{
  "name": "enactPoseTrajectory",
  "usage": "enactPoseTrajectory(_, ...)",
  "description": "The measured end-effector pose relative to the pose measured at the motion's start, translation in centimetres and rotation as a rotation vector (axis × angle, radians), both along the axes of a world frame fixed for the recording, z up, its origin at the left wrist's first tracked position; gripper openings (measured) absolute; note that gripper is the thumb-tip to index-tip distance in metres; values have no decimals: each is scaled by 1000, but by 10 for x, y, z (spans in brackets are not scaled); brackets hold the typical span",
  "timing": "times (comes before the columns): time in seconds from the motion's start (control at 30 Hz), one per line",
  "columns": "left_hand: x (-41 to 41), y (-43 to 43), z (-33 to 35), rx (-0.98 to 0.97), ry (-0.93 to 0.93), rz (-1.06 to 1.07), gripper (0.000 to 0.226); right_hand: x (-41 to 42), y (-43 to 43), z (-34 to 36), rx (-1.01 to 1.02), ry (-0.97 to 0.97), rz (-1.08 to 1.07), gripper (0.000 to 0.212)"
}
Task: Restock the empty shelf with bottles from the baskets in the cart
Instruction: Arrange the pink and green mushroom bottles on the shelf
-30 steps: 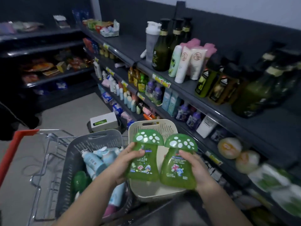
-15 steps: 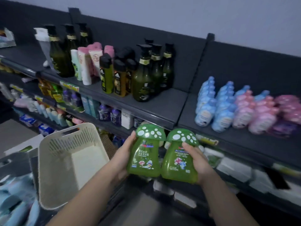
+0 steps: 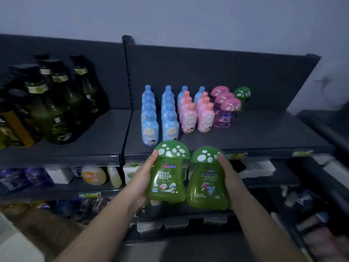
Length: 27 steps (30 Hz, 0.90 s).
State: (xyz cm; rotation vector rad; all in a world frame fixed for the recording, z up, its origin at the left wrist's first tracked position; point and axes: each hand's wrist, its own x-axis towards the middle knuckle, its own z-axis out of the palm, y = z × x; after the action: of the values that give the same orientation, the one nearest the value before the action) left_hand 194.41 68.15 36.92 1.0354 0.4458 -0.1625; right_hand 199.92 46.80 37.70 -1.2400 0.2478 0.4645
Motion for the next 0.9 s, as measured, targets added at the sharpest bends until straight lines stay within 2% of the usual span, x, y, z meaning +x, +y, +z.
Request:
enactPoseTrajectory(0.1,29,-10,5,-24,-19,-80,62,12,-15,5,-15,-1,-90,64)
enactPoseTrajectory(0.2,56,-18,11,-49,-55,-159,56,22,-27,14,-16,-41,-150,48)
enactPoseTrajectory(0.5,112,-35,26,-100,-137,-317,52,44,-47,25,-49,-200,-342,59)
enactPoseTrajectory(0.6,123,-42,26,-44,-113,-320,47,51,-55,27,-84,-220,-361,38)
enactPoseTrajectory(0.9,158,-64,24,-67,-125,-332,49,90,-77,20,-61,-192,-333,34)
